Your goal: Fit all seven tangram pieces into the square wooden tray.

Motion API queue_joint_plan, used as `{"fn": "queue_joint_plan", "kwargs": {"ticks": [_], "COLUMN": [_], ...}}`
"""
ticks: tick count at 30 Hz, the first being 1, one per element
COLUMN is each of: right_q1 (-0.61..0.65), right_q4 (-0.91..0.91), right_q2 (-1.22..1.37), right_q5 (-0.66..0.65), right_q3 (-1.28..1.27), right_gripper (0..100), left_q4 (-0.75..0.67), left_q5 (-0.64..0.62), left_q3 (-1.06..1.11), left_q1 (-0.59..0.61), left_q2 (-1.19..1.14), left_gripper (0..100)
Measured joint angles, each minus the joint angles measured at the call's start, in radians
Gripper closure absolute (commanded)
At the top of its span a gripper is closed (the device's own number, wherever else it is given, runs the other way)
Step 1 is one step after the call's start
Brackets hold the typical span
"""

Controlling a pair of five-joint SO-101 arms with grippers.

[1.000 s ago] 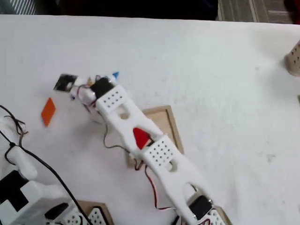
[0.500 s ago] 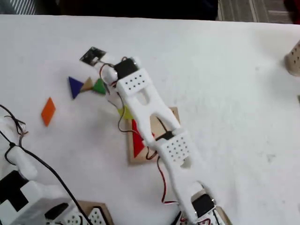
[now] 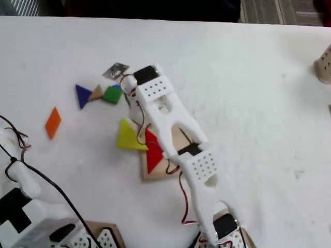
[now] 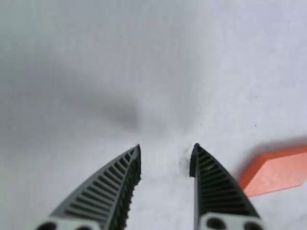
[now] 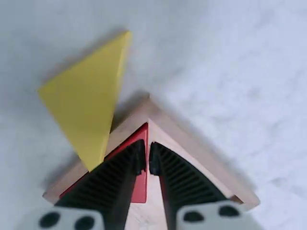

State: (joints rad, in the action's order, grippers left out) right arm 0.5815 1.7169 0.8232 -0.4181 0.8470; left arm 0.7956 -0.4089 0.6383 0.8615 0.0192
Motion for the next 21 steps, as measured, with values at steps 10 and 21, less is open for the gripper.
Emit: {"fn": "queue_joint_plan", "kwargs": {"ticks": [10, 21], "right_q1": [-0.009, -0.269], "right_q4": [0.002, -0.1], "right_q2": [-0.186, -0.649], "right_q5": [0.173, 0.192], "right_q3": [-0.091, -0.718], "right_gripper": [98.8, 97.8], "left_q4": [0.044, 0.087], "left_q5": [0.247, 0.339], "left_q3": [0.003, 0.003], "left_q1": [-0.175, -0.525], "left_q2": [0.0, 0.0], "left_gripper": [86, 98]}}
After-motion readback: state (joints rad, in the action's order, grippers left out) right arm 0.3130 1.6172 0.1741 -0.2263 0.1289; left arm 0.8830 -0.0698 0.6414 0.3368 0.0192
